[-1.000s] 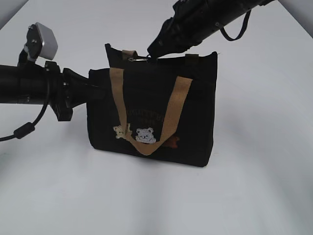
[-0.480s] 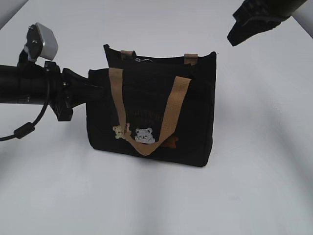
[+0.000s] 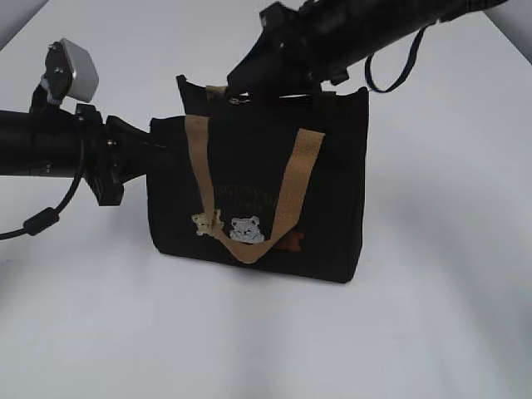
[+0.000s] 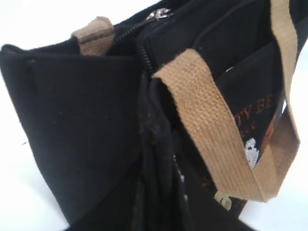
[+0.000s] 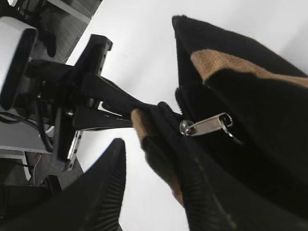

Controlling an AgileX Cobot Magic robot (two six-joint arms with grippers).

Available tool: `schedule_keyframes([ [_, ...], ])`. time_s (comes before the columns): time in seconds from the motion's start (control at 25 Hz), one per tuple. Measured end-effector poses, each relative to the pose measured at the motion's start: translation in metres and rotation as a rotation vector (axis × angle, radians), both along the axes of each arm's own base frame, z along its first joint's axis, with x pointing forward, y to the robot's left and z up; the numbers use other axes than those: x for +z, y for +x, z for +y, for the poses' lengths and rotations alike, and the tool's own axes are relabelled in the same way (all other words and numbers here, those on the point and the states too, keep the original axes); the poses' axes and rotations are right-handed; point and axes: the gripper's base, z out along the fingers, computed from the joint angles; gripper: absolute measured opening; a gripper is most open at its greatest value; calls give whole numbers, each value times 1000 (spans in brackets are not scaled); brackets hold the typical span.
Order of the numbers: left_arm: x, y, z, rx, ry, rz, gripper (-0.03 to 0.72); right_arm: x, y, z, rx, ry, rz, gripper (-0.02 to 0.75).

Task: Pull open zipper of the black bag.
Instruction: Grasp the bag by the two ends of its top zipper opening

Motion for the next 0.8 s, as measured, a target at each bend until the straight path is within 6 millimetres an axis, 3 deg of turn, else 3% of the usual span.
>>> schedule_keyframes([
  [0.12, 0, 0, 0, 0, 0, 0, 74, -16, 7, 4, -22, -6, 22, 298],
  [0.4, 0, 0, 0, 2, -1, 0, 74, -17, 13, 2, -81, -20, -24, 298],
  [0.8, 0, 0, 0, 2, -1, 0, 74, -18, 21, -19, -117, -37, -19, 298],
])
